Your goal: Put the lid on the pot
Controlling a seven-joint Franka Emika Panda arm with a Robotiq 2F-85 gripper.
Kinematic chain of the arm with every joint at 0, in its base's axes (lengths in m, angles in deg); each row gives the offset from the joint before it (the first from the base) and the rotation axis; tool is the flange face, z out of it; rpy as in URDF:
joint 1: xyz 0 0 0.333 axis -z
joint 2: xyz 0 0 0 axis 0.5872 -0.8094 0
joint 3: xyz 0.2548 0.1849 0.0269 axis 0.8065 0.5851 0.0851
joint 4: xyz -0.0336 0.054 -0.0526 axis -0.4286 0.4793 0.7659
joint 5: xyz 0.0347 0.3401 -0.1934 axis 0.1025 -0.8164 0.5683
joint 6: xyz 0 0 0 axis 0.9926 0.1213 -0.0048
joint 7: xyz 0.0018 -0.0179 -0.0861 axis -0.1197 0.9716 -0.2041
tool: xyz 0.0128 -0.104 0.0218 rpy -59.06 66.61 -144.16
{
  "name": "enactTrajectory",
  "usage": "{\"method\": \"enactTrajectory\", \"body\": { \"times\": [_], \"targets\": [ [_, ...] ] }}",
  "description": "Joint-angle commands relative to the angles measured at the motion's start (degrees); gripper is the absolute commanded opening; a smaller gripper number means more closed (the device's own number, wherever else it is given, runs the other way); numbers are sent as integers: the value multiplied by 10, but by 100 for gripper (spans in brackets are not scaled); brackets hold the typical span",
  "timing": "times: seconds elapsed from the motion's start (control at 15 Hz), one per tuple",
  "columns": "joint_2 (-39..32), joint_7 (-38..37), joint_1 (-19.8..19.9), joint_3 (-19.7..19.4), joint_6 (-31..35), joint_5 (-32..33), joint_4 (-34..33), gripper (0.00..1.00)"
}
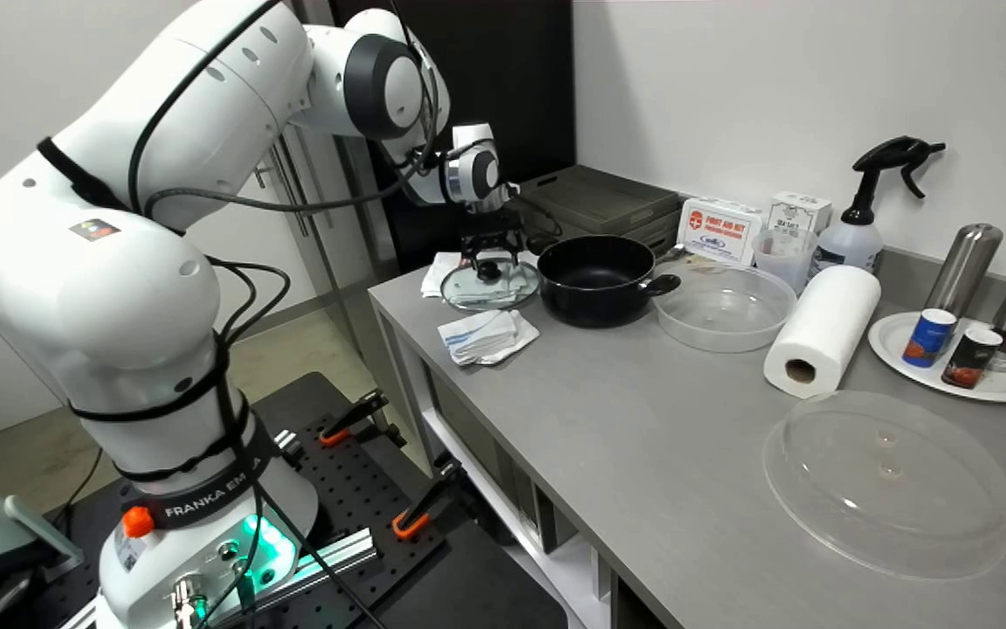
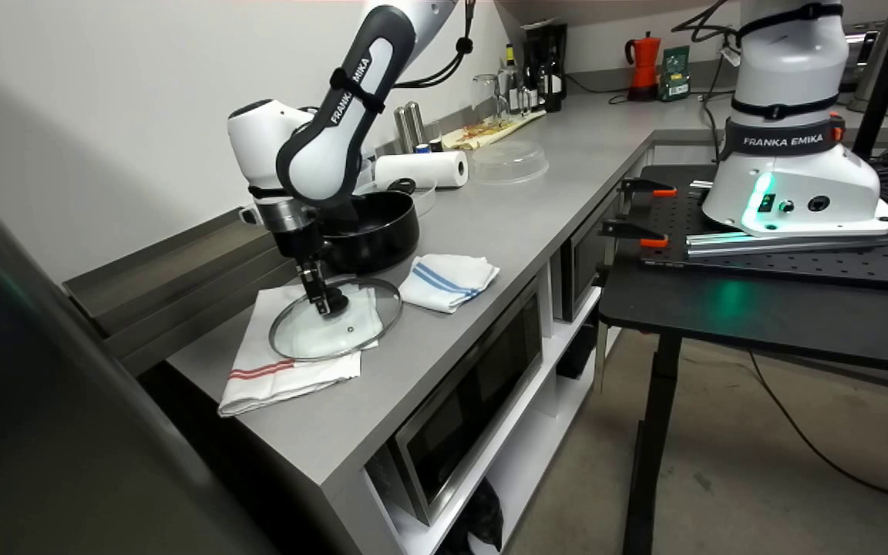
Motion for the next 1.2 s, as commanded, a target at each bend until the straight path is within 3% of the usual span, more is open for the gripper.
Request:
{"method": "enactTrajectory", "body": {
  "times": [0.0,0.2,0.27,0.4,0.73,0.93,1.0,1.13],
  "targets": [
    [24,-10,-3,-8,25,-7,43,86],
    [31,-14,-5,-10,31,-6,55,75],
    [37,-17,-6,-11,34,-5,62,81],
    [44,-19,-6,-12,38,-4,71,73],
    [61,-25,-5,-16,44,-3,92,93],
    [67,-26,-4,-17,45,-3,103,91],
    [68,-26,-5,-18,45,-3,105,68],
    [71,-26,-5,-18,46,-3,110,62]
  ]
}}
